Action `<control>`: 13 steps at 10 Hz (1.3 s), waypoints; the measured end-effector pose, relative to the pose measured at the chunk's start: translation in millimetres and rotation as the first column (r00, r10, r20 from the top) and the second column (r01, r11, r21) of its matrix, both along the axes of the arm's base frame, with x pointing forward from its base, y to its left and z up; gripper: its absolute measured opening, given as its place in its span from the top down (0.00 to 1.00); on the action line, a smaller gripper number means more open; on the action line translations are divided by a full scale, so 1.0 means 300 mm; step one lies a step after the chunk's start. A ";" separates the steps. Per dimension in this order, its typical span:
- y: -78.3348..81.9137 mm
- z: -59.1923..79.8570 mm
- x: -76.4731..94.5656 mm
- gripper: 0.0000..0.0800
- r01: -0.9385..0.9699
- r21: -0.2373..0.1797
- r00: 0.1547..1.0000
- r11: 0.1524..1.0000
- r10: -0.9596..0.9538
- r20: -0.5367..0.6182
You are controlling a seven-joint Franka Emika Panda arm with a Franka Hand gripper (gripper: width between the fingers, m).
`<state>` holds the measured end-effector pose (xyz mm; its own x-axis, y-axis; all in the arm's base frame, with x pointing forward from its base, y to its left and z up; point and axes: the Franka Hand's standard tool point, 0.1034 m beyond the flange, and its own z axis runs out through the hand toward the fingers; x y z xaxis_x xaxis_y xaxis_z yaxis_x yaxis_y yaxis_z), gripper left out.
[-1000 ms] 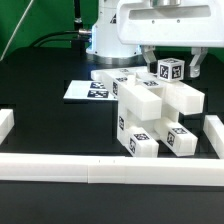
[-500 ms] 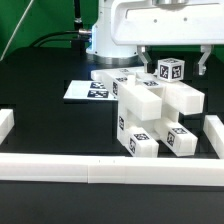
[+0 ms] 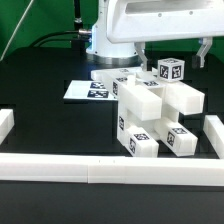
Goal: Assemble chair
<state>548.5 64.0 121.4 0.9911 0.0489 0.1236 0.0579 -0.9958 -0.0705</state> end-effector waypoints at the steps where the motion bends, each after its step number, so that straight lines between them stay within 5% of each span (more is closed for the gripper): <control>1: 0.003 -0.001 -0.006 0.19 0.000 0.003 1.000 1.000 0.000 -0.017; 5: 0.022 -0.006 -0.034 0.19 -0.037 0.020 0.982 0.999 0.040 -0.186; 13: 0.014 -0.015 -0.026 0.19 -0.340 -0.004 0.929 0.940 0.335 -0.158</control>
Offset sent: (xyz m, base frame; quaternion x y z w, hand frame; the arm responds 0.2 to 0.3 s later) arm -0.0057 0.0067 -0.0002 0.0098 -0.1810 -0.0242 0.9831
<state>540.7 68.1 117.0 0.9222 0.3850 -0.0348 0.3818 -0.9212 -0.0748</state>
